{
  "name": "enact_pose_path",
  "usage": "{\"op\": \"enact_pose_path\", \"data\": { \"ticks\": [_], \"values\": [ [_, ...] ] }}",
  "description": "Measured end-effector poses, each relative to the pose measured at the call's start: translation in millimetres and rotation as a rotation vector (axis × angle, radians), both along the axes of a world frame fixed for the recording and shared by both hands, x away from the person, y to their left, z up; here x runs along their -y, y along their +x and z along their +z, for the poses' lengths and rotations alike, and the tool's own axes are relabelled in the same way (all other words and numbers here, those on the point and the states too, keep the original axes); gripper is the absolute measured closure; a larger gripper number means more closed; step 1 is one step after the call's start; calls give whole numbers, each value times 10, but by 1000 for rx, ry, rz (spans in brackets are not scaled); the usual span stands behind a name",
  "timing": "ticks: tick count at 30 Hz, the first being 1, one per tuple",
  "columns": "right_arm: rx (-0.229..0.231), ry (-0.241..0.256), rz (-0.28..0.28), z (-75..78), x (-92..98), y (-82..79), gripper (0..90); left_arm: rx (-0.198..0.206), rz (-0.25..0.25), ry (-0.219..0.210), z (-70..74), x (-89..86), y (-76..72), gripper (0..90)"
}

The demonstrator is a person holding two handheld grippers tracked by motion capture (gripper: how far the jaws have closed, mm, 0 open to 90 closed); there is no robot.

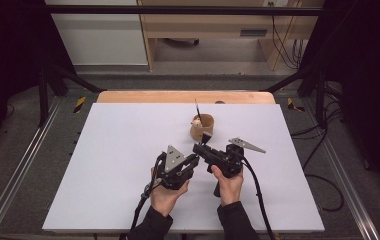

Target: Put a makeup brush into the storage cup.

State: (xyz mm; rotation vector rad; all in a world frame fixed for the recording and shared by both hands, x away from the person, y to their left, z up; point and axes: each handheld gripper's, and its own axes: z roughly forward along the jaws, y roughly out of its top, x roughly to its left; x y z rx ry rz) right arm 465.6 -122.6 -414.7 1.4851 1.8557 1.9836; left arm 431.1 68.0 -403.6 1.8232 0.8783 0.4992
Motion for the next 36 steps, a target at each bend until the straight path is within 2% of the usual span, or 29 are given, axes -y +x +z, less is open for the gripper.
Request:
{"op": "enact_pose_path", "data": {
  "ticks": [8, 13, 20, 22, 23, 24, 28, 32, 36],
  "values": [
    [-6, 20, 18, -2, 2, 3, 766, 0, 3, -1, 6, -2, -3, 787],
    [-11, 28, 22, 1, 4, 3, 770, 4, 4, -6, 9, -1, -7, 787],
    [0, 22, 30, 7, 8, -5, 773, 4, -5, 18, 32, -5, -2, 778],
    [16, 17, 31, 13, 13, -9, 774, 8, 1, 34, 42, -8, 1, 720],
    [5, 18, 31, 28, 17, -24, 774, 6, -4, 34, 46, -15, 6, 699],
    [22, 12, 24, 27, 23, -22, 774, 5, -7, 33, 49, -21, 7, 682],
    [47, -8, 6, 49, 66, -28, 773, 3, -27, 40, 76, -55, 16, 617],
    [67, -26, -3, 69, 102, -27, 774, -4, -67, 15, 117, -108, 39, 549],
    [68, -54, -13, 90, 142, -27, 774, 19, -97, 36, 165, -160, 43, 473]
  ]
}}
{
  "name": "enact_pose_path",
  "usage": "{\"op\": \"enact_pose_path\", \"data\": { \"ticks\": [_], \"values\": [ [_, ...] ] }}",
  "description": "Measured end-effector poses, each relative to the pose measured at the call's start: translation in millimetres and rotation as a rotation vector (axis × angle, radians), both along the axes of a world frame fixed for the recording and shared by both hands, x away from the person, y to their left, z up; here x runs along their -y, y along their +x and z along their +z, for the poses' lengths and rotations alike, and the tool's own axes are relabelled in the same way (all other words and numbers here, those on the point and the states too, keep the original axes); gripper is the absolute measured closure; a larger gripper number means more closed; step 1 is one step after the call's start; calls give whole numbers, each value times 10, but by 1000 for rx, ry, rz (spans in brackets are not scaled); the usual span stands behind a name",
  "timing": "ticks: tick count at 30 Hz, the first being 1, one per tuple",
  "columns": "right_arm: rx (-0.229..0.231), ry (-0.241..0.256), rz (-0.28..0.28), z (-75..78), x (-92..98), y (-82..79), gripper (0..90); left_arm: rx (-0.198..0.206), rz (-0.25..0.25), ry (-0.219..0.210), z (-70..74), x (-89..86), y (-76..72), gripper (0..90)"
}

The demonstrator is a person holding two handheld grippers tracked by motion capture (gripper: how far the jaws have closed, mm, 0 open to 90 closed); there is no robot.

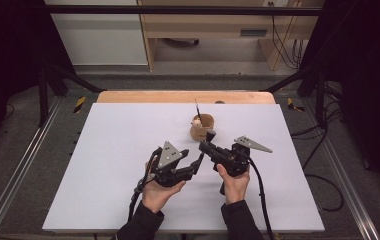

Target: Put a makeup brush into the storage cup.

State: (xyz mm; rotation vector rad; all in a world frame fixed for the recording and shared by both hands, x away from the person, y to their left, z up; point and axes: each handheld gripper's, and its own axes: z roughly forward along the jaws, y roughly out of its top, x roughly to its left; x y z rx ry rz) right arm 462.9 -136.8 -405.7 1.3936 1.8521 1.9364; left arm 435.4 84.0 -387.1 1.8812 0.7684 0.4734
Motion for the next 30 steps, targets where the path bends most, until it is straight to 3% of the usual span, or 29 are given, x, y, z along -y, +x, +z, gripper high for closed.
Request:
{"op": "enact_pose_path", "data": {
  "ticks": [5, 13, 18, 22, 30],
  "values": [
    [30, -29, -19, 28, 48, 5, 773, 6, -37, -6, 79, -104, 13, 375],
    [83, -104, -42, 70, 96, 3, 773, 37, -33, 20, 154, -282, 9, 241],
    [120, -150, -47, 128, 114, 7, 773, 33, -44, 8, 180, -419, 12, 192],
    [144, -181, -47, 174, 131, 12, 773, 41, -38, 29, 178, -510, -5, 145],
    [174, -220, -56, 244, 165, 27, 773, 23, -24, 13, 135, -728, -12, 99]
  ]
}}
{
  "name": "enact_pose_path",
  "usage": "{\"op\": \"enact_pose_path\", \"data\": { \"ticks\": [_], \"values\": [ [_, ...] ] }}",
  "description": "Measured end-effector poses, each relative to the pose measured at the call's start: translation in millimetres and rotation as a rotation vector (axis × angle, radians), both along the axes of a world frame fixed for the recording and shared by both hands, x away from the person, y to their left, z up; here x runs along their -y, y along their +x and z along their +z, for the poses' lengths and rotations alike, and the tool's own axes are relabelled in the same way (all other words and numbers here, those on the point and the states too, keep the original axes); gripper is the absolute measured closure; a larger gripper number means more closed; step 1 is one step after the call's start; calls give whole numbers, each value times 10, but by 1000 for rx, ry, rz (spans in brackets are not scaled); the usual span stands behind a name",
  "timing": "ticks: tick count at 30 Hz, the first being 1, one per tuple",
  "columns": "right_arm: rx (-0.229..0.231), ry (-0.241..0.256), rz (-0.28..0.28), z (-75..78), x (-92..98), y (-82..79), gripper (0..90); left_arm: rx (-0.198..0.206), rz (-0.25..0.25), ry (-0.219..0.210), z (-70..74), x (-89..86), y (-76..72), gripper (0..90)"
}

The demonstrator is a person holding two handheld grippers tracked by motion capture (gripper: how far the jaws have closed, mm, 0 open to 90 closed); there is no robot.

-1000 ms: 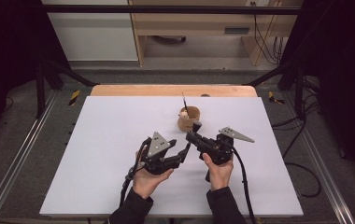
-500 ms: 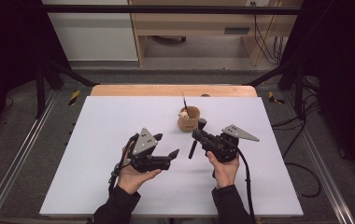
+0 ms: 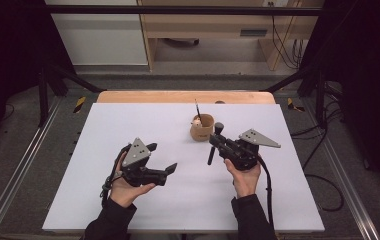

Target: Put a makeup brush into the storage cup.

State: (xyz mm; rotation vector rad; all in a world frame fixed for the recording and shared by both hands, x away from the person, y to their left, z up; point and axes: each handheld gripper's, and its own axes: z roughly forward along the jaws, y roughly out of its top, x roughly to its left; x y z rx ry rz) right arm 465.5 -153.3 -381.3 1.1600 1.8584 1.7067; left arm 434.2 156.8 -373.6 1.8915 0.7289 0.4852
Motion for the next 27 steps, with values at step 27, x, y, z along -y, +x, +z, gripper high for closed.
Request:
{"op": "enact_pose_path", "data": {
  "ticks": [27],
  "values": [
    [56, -61, -57, 148, 71, 92, 773, -2, 107, 10, -241, -712, -59, 93]
  ]
}}
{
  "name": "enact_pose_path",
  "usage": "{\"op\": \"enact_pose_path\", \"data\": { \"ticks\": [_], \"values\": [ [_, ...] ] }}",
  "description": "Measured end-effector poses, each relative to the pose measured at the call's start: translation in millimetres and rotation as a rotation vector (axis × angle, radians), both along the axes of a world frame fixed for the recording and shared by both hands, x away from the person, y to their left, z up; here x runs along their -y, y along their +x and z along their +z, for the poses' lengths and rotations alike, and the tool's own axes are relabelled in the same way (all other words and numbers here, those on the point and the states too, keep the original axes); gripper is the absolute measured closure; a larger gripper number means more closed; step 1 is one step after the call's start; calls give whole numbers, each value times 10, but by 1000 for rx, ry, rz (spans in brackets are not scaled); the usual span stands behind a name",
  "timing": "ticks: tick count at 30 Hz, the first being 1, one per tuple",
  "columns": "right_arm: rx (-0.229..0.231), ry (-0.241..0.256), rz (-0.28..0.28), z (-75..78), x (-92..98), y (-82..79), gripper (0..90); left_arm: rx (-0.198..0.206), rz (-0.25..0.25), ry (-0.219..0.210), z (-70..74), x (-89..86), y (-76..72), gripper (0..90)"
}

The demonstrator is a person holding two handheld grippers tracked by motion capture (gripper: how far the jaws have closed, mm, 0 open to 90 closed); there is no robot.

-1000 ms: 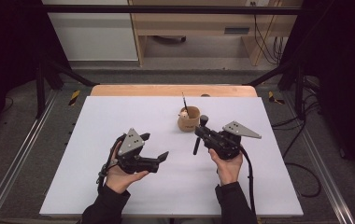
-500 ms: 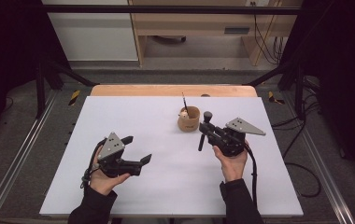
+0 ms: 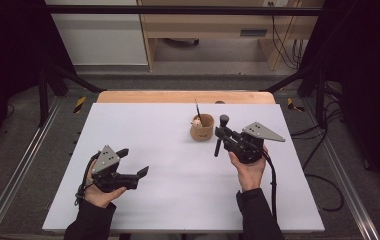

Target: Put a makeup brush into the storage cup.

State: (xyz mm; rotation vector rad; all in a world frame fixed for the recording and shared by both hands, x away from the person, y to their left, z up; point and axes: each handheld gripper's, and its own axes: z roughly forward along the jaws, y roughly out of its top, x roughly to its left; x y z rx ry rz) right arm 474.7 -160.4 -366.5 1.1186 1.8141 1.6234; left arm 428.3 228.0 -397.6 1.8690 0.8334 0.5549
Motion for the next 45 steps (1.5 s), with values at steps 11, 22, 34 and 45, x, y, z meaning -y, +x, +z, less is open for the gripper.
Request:
{"op": "enact_pose_path", "data": {
  "ticks": [11, 22, 34, 45],
  "values": [
    [1, -10, -16, -14, -57, 138, 773, 10, 25, 25, -31, -117, 2, 81],
    [7, -20, -27, 42, -133, 302, 773, 0, 39, 20, -61, -195, 30, 75],
    [20, -44, -55, 134, -173, 509, 773, -3, 47, 7, -68, -235, 41, 75],
    [25, -60, -94, 175, -203, 704, 773, -6, 48, 2, -67, -244, 43, 75]
  ]
}}
